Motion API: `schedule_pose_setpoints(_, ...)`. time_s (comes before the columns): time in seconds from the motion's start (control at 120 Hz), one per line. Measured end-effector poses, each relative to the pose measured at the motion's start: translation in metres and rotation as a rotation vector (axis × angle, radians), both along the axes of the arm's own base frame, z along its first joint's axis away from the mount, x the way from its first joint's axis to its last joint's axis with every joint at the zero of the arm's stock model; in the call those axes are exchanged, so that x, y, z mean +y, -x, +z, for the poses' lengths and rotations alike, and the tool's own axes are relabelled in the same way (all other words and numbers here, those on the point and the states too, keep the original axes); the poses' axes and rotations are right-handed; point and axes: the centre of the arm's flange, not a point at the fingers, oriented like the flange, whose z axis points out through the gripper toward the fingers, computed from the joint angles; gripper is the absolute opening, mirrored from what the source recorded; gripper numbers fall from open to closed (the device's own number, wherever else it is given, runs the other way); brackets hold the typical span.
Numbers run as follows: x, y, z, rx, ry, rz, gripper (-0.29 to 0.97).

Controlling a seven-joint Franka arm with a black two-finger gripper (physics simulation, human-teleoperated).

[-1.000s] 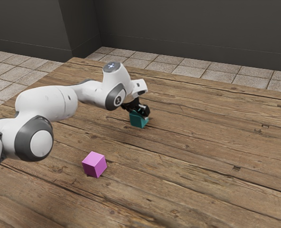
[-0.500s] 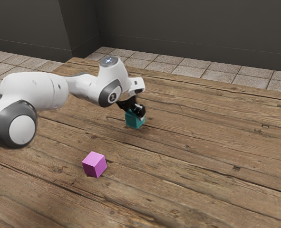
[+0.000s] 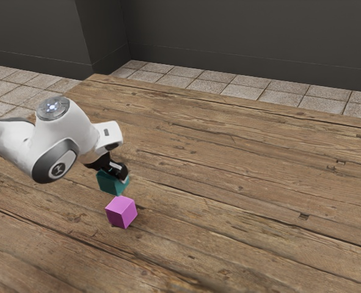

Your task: Pick up the blue block with one arm, and put the blue block on the pink block with one arm

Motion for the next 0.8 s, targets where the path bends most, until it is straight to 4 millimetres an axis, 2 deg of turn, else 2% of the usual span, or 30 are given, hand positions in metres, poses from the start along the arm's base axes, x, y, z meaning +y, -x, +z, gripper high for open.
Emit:
schedule_pose_setpoints(0.158, -0.001, 0.007, -0.013, 0.024, 0.016, 0.041, 0.34)
schedule_pose_setpoints(0.4, -0.001, 0.001, -0.045, 0.062, 0.056, 0.081, 0.34)
schedule_pose_setpoints(0.625, -0.003, -0.004, -0.04, 0.023, 0.058, 0.078, 0.36)
schedule_pose_setpoints(0.8, -0.004, -0.005, -0.039, 0.015, 0.059, 0.077, 0.53)
